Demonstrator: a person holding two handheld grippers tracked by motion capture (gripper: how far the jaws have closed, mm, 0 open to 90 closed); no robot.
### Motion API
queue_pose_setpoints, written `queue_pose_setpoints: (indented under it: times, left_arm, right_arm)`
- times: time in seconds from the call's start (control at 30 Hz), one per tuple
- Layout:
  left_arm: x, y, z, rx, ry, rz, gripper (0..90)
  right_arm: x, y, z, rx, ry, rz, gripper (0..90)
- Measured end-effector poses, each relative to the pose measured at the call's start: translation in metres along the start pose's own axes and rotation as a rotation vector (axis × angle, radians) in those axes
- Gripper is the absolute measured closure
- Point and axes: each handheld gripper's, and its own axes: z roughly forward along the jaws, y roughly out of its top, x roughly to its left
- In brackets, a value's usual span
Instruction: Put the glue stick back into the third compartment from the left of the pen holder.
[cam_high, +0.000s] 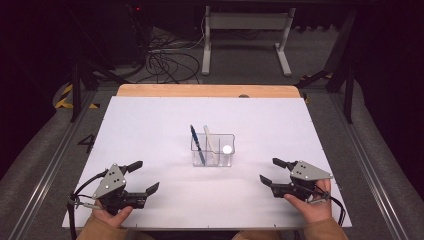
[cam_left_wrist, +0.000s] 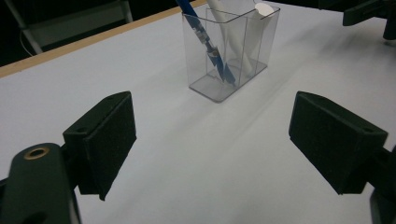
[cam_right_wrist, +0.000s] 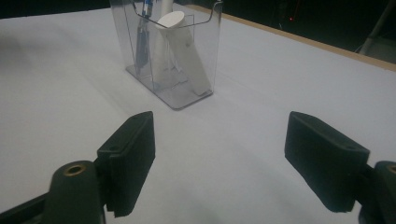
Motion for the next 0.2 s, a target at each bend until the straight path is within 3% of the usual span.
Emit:
queue_pose_setpoints:
  times: [0.2]
  left_arm:
    - [0.0031, -0.0051, 0.0014, -0.005, 0.001, -0.006, 15.3]
  right_arm:
    - [-0.0004, 0.0016, -0.0014, -0.021, 0.003, 0.014, 25.0]
